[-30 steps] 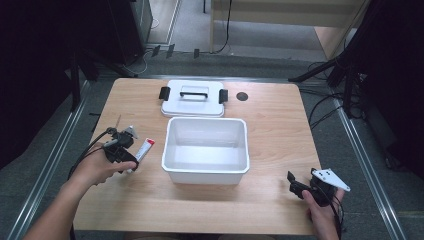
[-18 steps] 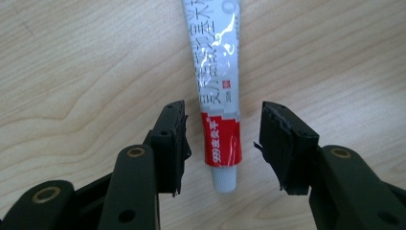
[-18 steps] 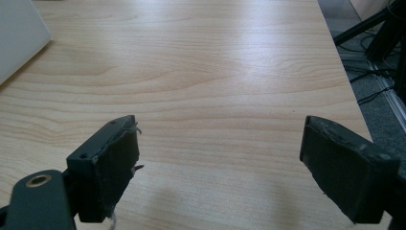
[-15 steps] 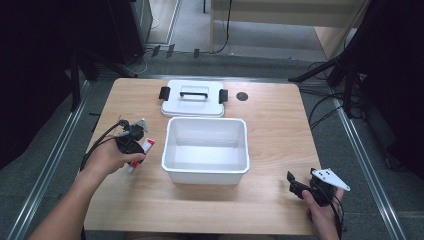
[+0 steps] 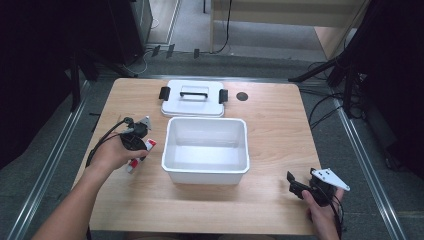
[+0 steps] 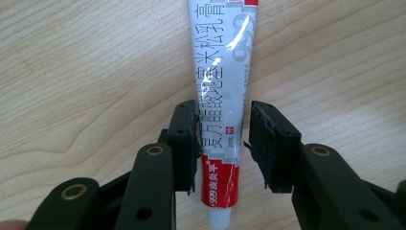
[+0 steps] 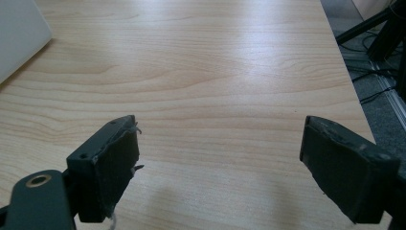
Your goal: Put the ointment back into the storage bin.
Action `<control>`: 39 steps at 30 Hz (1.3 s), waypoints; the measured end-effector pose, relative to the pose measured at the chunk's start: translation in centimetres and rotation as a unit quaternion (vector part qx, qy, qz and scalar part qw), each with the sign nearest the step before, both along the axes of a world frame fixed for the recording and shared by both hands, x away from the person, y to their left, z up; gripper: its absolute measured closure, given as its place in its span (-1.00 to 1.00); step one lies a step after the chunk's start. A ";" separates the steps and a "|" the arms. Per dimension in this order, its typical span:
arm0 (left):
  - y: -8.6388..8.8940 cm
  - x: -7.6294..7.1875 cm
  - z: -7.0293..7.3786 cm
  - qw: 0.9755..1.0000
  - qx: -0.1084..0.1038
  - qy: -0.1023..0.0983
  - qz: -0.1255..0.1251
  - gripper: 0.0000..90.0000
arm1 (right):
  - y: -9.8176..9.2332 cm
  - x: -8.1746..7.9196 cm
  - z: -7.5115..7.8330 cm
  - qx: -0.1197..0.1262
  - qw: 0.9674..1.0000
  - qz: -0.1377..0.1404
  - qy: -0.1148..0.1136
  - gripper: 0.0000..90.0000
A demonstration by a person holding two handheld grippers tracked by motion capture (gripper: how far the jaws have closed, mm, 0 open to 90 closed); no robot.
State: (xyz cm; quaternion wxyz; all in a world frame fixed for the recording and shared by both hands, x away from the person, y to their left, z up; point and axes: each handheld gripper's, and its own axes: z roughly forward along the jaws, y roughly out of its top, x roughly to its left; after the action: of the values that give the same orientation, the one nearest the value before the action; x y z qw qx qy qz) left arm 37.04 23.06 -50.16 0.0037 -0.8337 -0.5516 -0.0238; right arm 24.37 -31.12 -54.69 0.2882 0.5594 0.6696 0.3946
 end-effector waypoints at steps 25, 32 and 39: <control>-0.1 0.3 -0.5 0.999 0.004 0.018 -0.027 0.56 | 0.0 0.0 0.0 0.000 1.000 0.001 0.001 -0.70; 0.1 0.1 -0.4 0.999 0.002 0.026 -0.029 0.57 | 0.0 0.0 0.0 0.001 1.000 0.002 0.002 -0.70; 0.4 -0.1 1.4 0.999 0.004 0.023 -0.036 0.57 | 0.0 0.0 0.0 0.001 1.000 0.002 0.003 -0.70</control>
State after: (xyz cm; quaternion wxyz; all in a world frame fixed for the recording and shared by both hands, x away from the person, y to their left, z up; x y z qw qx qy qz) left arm 36.91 23.44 -48.74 0.0188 -0.8535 -0.5207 -0.0073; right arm 24.40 -31.10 -54.70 0.2849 0.5593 0.6714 0.3940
